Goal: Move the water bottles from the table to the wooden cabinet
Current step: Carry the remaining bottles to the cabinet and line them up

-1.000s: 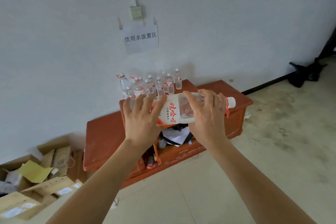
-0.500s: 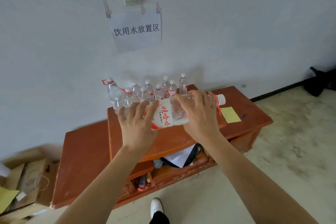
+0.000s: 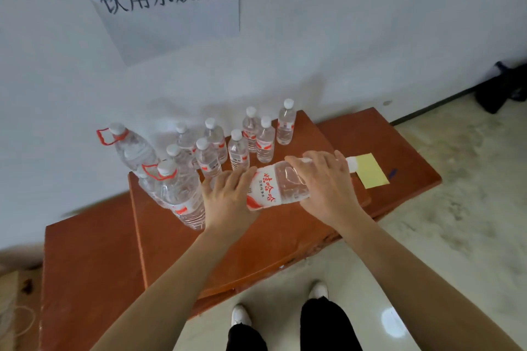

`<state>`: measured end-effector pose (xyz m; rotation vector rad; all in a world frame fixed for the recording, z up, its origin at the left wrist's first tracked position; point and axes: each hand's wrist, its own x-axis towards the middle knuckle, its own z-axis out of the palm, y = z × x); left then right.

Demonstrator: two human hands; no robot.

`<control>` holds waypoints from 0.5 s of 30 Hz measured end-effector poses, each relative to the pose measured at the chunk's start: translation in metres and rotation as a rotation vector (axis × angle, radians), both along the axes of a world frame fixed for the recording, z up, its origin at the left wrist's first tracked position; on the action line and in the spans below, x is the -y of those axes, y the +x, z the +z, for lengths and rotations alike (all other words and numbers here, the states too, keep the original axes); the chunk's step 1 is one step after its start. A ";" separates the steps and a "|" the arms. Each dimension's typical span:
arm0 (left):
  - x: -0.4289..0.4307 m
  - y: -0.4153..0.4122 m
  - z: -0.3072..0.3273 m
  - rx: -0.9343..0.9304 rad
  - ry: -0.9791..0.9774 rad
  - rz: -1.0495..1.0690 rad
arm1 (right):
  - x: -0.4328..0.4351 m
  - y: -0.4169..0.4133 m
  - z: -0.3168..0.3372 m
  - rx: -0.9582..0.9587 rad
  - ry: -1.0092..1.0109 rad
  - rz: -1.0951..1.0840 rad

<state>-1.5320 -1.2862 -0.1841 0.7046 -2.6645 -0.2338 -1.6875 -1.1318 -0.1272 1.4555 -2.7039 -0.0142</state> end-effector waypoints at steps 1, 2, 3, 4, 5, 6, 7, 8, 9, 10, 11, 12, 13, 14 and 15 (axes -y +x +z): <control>0.007 -0.015 -0.014 0.026 0.028 0.006 | 0.009 -0.019 -0.012 0.025 0.040 0.005; 0.011 -0.021 -0.018 0.048 0.049 0.011 | 0.014 -0.026 -0.016 0.032 0.070 0.012; 0.013 -0.028 -0.025 0.078 0.057 0.013 | 0.018 -0.033 -0.021 0.029 0.097 0.031; 0.015 -0.036 -0.034 0.118 0.080 0.037 | 0.023 -0.045 -0.030 0.040 0.126 0.058; 0.016 -0.043 -0.044 0.141 0.108 0.060 | 0.029 -0.055 -0.038 0.049 0.139 0.092; 0.016 -0.049 -0.053 0.159 0.151 0.094 | 0.035 -0.065 -0.045 0.058 0.162 0.135; 0.015 -0.052 -0.061 0.162 0.198 0.127 | 0.040 -0.072 -0.048 0.048 0.182 0.175; 0.015 -0.057 -0.069 0.165 0.248 0.163 | 0.048 -0.081 -0.051 0.043 0.206 0.220; 0.015 -0.066 -0.079 0.168 0.293 0.203 | 0.056 -0.090 -0.052 0.033 0.239 0.256; 0.015 -0.074 -0.088 0.153 0.334 0.244 | 0.065 -0.097 -0.053 0.014 0.266 0.284; 0.016 -0.086 -0.097 0.137 0.381 0.287 | 0.075 -0.104 -0.055 -0.011 0.302 0.308; 0.015 -0.096 -0.104 0.119 0.438 0.330 | 0.084 -0.107 -0.055 -0.050 0.326 0.326; 0.015 -0.108 -0.110 0.102 0.493 0.365 | 0.094 -0.110 -0.057 -0.099 0.350 0.342; 0.017 -0.123 -0.120 0.087 0.540 0.397 | 0.106 -0.117 -0.062 -0.140 0.370 0.357; 0.017 -0.131 -0.124 0.064 0.574 0.421 | 0.114 -0.118 -0.063 -0.177 0.377 0.372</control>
